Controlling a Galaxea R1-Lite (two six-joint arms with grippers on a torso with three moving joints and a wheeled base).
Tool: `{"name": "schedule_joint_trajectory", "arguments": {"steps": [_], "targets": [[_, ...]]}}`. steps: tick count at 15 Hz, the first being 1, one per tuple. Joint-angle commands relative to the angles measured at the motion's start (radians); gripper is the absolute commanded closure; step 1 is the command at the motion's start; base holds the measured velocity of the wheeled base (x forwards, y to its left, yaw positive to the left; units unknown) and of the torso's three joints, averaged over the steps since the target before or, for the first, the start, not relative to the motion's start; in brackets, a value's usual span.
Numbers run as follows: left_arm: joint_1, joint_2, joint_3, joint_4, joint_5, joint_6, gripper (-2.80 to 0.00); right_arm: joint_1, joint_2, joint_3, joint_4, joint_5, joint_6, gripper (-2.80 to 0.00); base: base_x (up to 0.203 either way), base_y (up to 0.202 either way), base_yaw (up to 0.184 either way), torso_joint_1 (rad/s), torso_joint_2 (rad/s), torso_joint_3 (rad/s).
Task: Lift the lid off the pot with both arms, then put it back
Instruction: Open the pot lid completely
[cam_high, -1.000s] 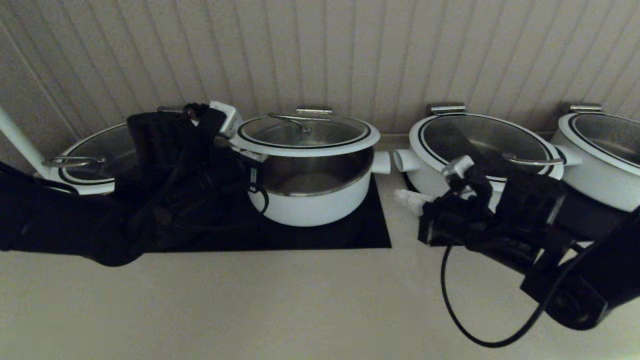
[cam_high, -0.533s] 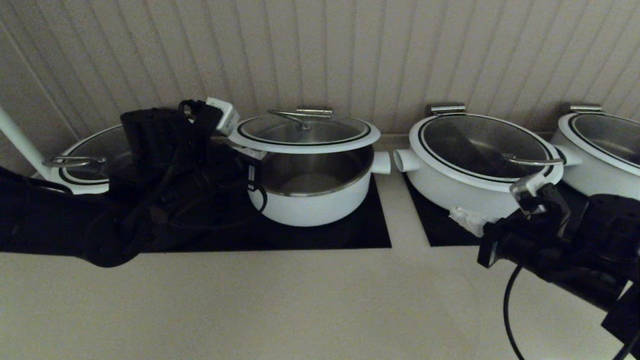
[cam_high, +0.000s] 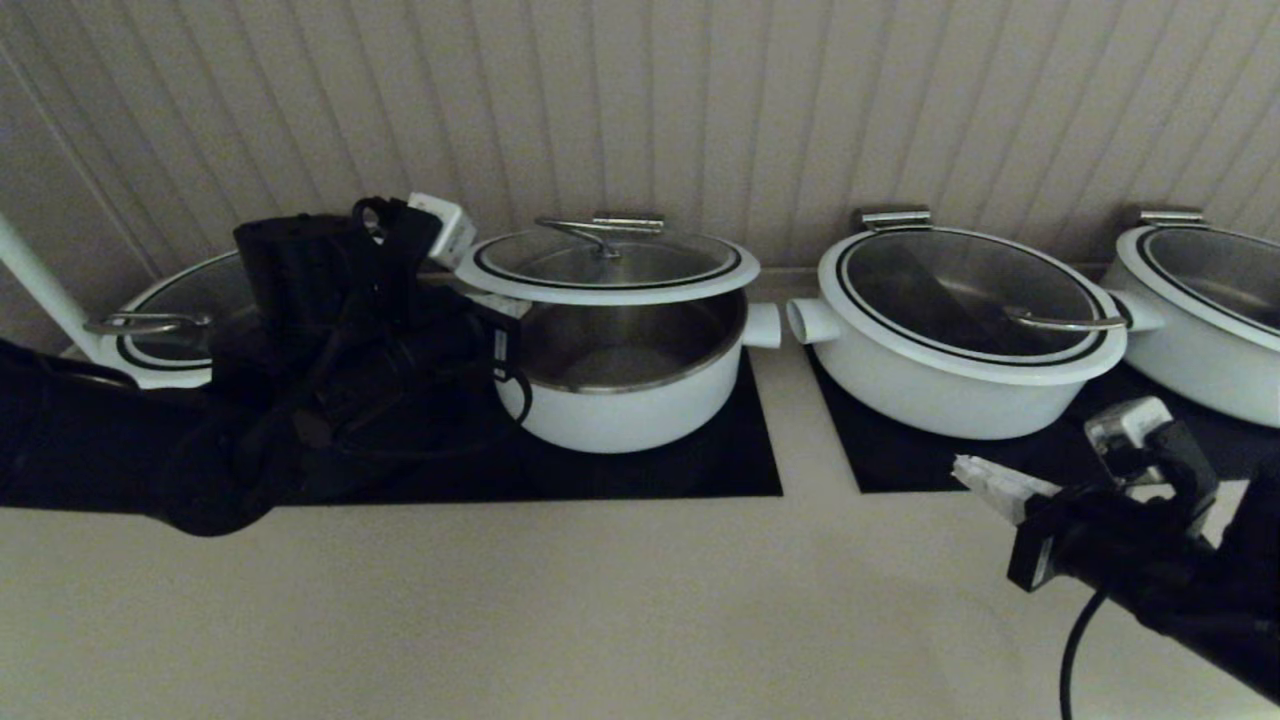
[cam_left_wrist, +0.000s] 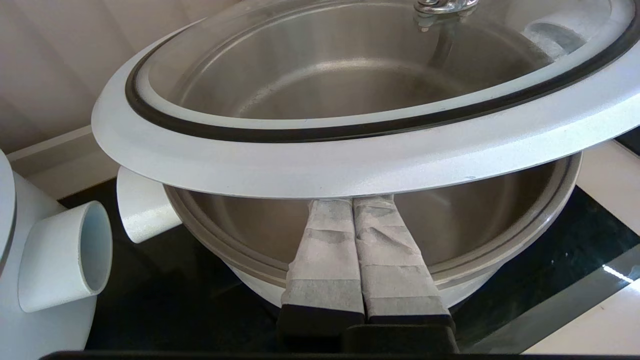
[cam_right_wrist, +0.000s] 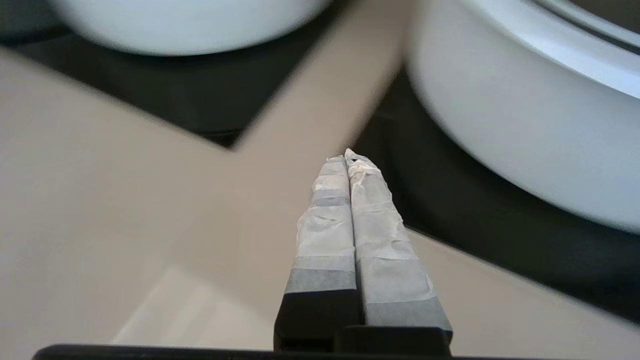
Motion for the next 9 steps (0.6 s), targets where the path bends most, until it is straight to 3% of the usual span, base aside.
{"name": "schedule_joint_trajectory", "arguments": {"steps": [1, 6, 9], "targets": [[0.000, -0.010, -0.001, -0.005, 0.000, 0.001, 0.00, 0.000, -0.063, 0.025, -0.005, -0.086, 0.028, 0.00, 0.000, 0.000, 0.000, 0.000, 0.00, 0.000], [0.000, -0.013, 0.000, -0.005, 0.000, 0.001, 0.00, -0.026, -0.281, 0.124, 0.084, -0.236, 0.077, 0.00, 0.000, 0.000, 0.000, 0.000, 0.00, 0.000], [0.000, -0.014, -0.001, -0.005, 0.000, 0.001, 0.00, -0.036, -0.380, 0.131, 0.162, -0.368, 0.100, 0.00, 0.000, 0.000, 0.000, 0.000, 0.00, 0.000]]}}
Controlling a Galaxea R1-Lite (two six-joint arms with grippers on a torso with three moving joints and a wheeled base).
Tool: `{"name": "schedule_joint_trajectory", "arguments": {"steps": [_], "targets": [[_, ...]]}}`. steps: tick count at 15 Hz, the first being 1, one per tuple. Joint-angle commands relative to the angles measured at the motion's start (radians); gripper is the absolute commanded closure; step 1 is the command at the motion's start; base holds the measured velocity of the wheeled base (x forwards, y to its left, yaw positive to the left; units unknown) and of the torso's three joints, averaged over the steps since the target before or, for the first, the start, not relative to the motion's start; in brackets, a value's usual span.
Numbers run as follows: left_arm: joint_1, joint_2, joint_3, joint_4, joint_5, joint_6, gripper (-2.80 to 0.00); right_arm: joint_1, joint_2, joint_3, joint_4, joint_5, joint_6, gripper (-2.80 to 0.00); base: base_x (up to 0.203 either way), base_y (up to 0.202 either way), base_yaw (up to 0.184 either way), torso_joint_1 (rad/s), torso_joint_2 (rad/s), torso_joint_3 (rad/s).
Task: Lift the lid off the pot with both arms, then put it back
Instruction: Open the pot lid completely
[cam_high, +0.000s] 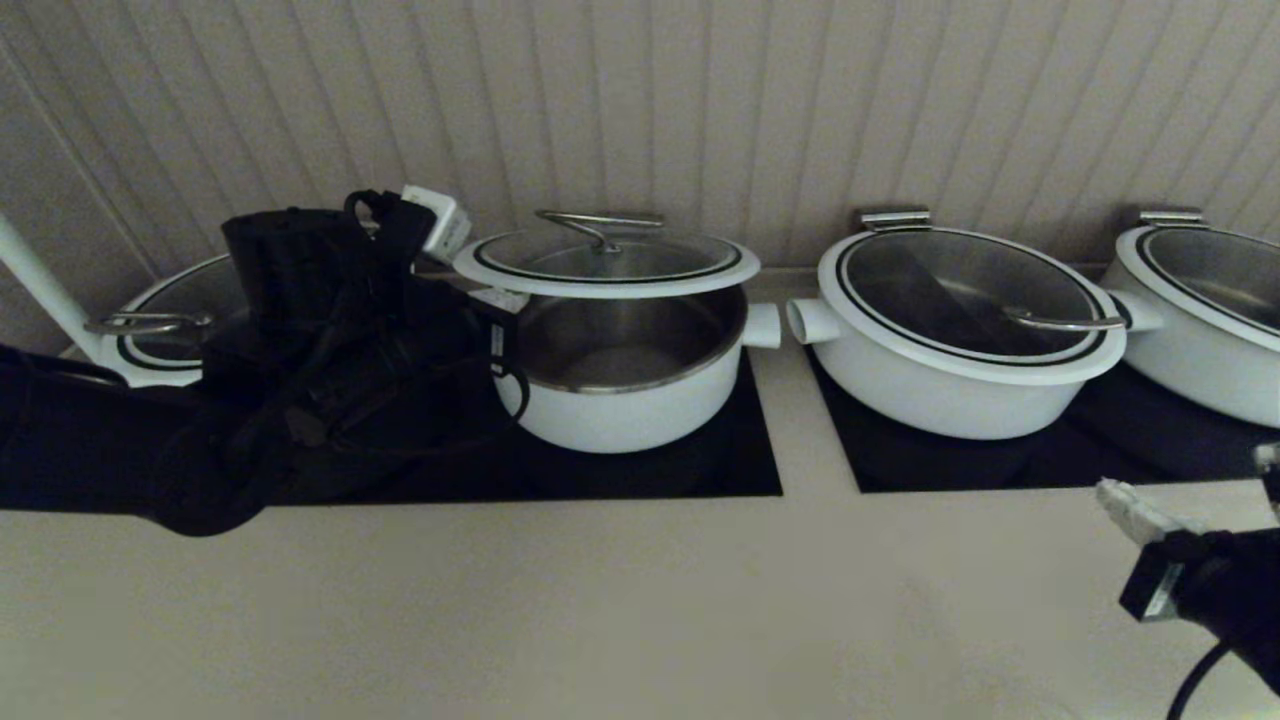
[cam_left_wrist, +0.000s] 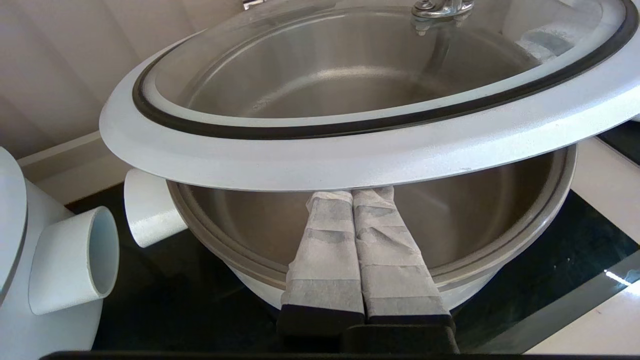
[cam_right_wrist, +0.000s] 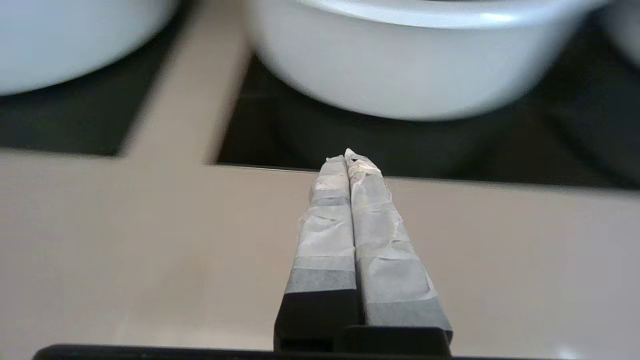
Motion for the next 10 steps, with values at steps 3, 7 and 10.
{"name": "schedule_joint_trajectory", "arguments": {"steps": [3, 7, 10], "targets": [[0.000, -0.004, -0.001, -0.005, 0.000, 0.002, 0.00, -0.004, -0.153, 0.005, 0.055, -0.059, -0.008, 0.00, 0.000, 0.000, 0.000, 0.000, 0.00, 0.000], [0.000, -0.004, -0.002, -0.005, 0.000, 0.002, 0.00, -0.001, -0.442, 0.005, 0.390, 0.005, -0.045, 0.00, 0.000, 0.000, 0.000, 0.000, 0.00, 0.000], [0.000, -0.004, -0.002, -0.005, -0.002, 0.002, 0.00, 0.000, -0.776, 0.005, 0.755, 0.118, -0.063, 0.00, 0.000, 0.000, 0.000, 0.000, 0.00, 0.000]]}}
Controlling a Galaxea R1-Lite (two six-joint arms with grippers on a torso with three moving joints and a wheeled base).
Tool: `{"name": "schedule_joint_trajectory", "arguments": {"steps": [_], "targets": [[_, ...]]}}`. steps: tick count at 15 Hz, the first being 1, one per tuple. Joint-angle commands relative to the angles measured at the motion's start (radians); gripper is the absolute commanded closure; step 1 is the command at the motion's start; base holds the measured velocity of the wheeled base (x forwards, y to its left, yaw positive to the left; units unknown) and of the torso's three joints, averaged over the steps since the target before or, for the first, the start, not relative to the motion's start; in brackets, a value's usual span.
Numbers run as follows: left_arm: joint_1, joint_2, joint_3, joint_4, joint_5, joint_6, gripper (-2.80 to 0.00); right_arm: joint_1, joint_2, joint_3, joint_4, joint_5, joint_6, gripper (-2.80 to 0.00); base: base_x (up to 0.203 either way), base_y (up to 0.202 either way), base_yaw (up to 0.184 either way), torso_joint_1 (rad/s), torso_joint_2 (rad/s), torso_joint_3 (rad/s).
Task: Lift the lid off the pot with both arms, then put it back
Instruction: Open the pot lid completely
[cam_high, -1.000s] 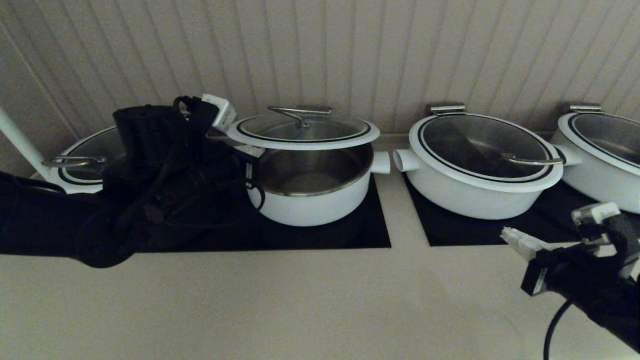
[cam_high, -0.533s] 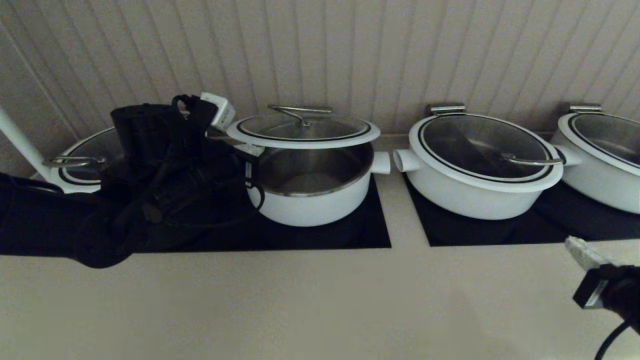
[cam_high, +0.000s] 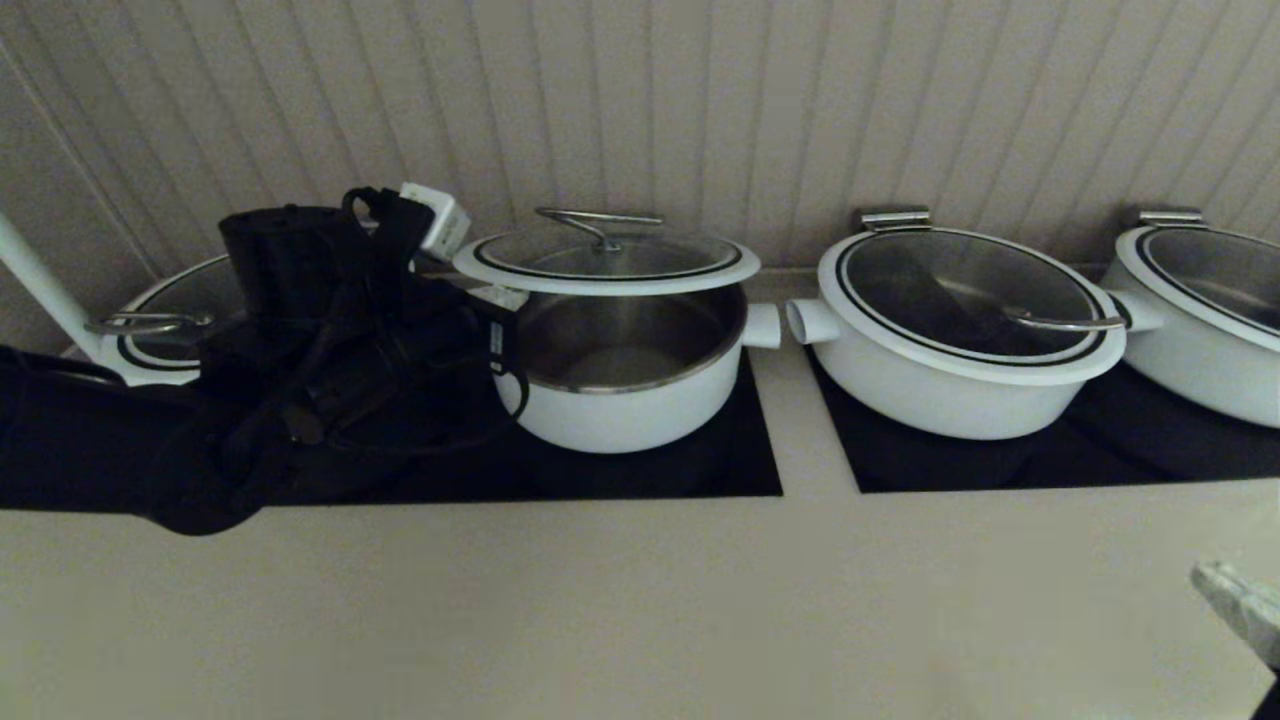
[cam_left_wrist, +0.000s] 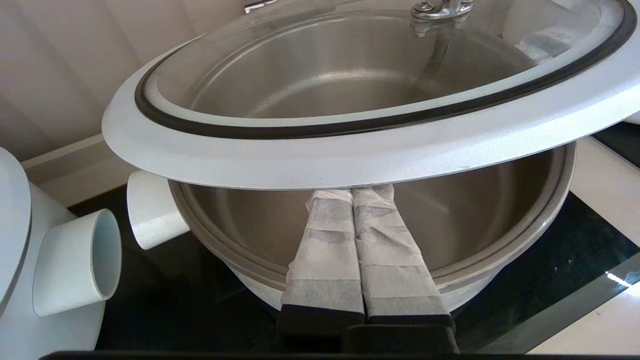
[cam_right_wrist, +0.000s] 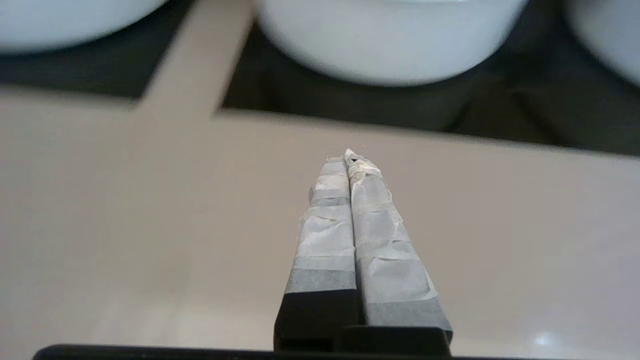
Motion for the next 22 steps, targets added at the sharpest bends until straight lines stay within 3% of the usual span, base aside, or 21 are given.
{"name": "schedule_joint_trajectory", "arguments": {"steps": [1, 3, 6, 14, 18, 22], "targets": [[0.000, -0.001, 0.000, -0.005, -0.001, 0.001, 0.00, 0.001, -0.357, 0.000, 0.321, 0.052, -0.015, 0.00, 0.000, 0.000, 0.000, 0.000, 0.00, 0.000], [0.000, -0.001, 0.000, -0.005, -0.001, 0.001, 0.00, 0.001, -0.523, 0.000, 0.514, 0.079, -0.038, 0.00, 0.000, 0.000, 0.000, 0.000, 0.00, 0.000], [0.000, -0.001, 0.003, -0.005, -0.001, -0.001, 0.00, 0.002, -0.548, 0.000, 0.692, 0.118, -0.058, 0.00, 0.000, 0.000, 0.000, 0.000, 0.00, 0.000], [0.000, 0.005, 0.003, -0.005, -0.001, -0.002, 0.00, 0.001, -0.547, 0.000, 0.691, 0.118, -0.051, 0.00, 0.000, 0.000, 0.000, 0.000, 0.00, 0.000], [-0.008, 0.005, 0.002, -0.005, -0.001, -0.001, 0.00, -0.070, -0.545, 0.000, 0.691, 0.118, -0.049, 0.00, 0.000, 0.000, 0.000, 0.000, 0.00, 0.000], [-0.014, 0.002, 0.000, -0.005, -0.001, -0.002, 0.00, -0.081, -0.545, 0.000, 0.691, 0.118, -0.048, 0.00, 0.000, 0.000, 0.000, 0.000, 0.00, 0.000]]}}
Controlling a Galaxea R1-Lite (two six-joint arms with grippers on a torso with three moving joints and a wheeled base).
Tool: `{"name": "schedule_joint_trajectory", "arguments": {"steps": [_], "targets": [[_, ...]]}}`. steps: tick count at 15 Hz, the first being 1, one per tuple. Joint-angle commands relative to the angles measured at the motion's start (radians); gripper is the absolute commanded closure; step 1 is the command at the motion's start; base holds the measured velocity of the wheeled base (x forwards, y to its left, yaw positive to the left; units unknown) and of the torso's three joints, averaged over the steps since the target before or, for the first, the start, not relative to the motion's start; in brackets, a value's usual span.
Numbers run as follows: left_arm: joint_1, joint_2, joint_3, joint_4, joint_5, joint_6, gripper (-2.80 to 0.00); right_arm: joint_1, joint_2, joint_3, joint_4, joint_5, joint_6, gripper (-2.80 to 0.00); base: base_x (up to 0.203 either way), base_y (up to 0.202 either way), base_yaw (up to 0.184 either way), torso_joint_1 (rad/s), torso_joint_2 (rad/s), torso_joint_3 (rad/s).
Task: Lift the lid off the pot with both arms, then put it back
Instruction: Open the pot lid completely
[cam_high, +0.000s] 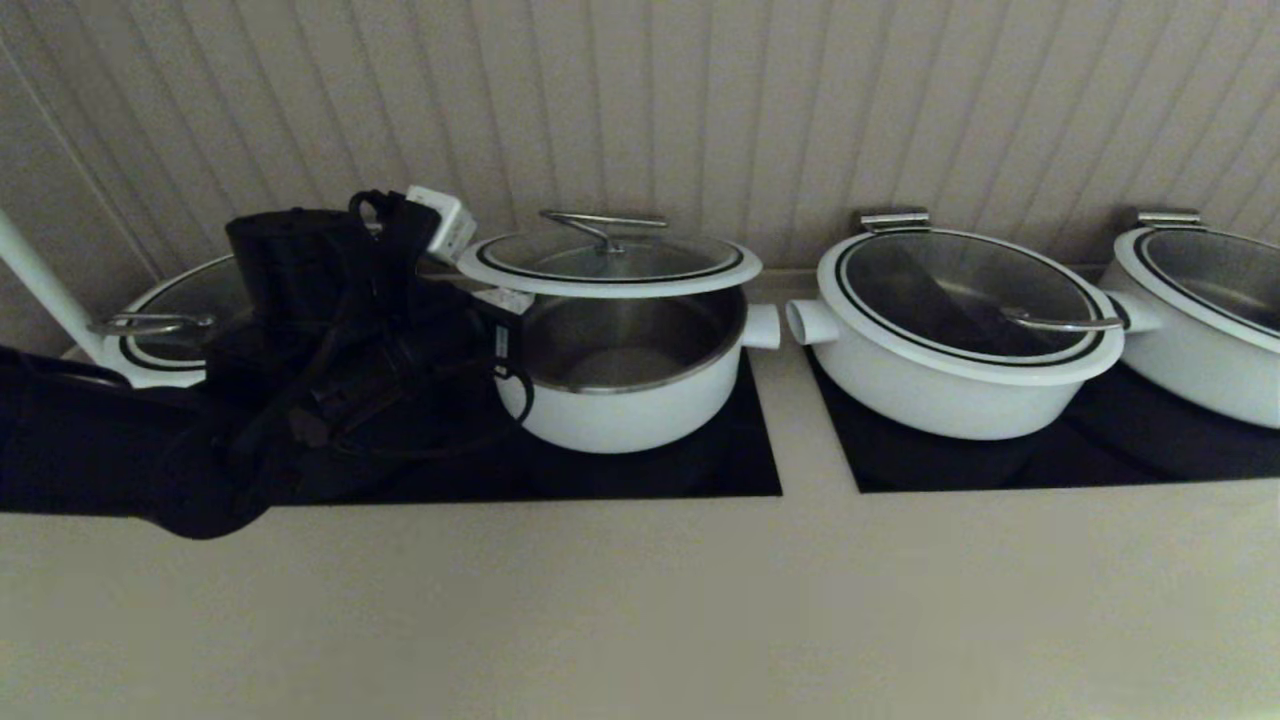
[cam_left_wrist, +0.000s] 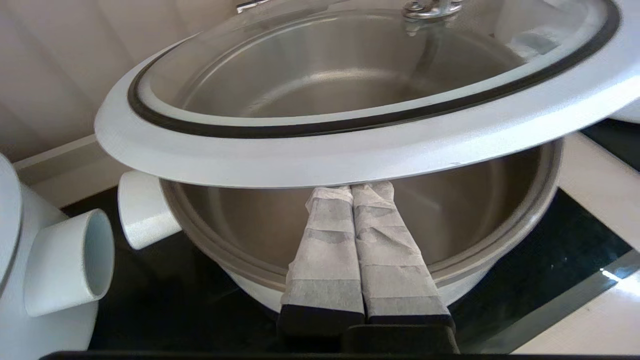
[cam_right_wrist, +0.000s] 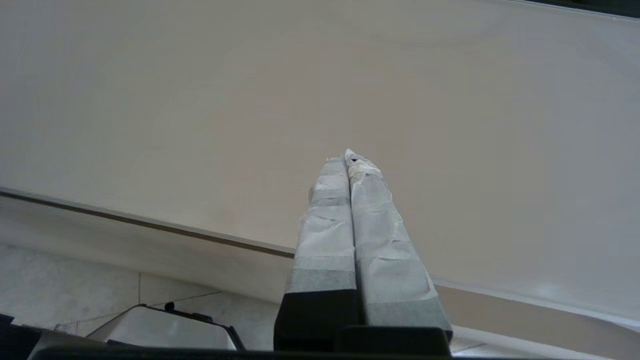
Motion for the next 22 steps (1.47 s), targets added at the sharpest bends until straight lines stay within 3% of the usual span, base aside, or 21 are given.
{"name": "schedule_joint_trajectory", "arguments": {"steps": [1, 5, 12, 22], "targets": [[-0.001, 0.001, -0.002, -0.005, 0.000, -0.001, 0.00, -0.008, 0.007, 0.000, 0.000, 0.001, -0.001, 0.00, 0.000, 0.000, 0.000, 0.000, 0.00, 0.000], [-0.001, -0.002, -0.001, -0.005, 0.000, -0.001, 0.00, -0.071, -0.015, 0.000, 0.000, 0.001, -0.001, 0.00, 0.000, 0.000, 0.000, 0.000, 0.00, 0.000], [0.000, -0.009, 0.001, -0.005, 0.000, -0.001, 0.00, -0.100, -0.272, 0.000, -0.001, -0.007, 0.020, 0.00, 0.000, 0.000, 0.000, 0.000, 0.00, 0.000], [-0.001, -0.011, 0.016, -0.005, -0.001, -0.004, 0.00, -0.100, -0.269, 0.000, -0.003, -0.011, 0.045, 0.00, 0.000, 0.000, 0.000, 0.000, 0.00, 0.000]]}}
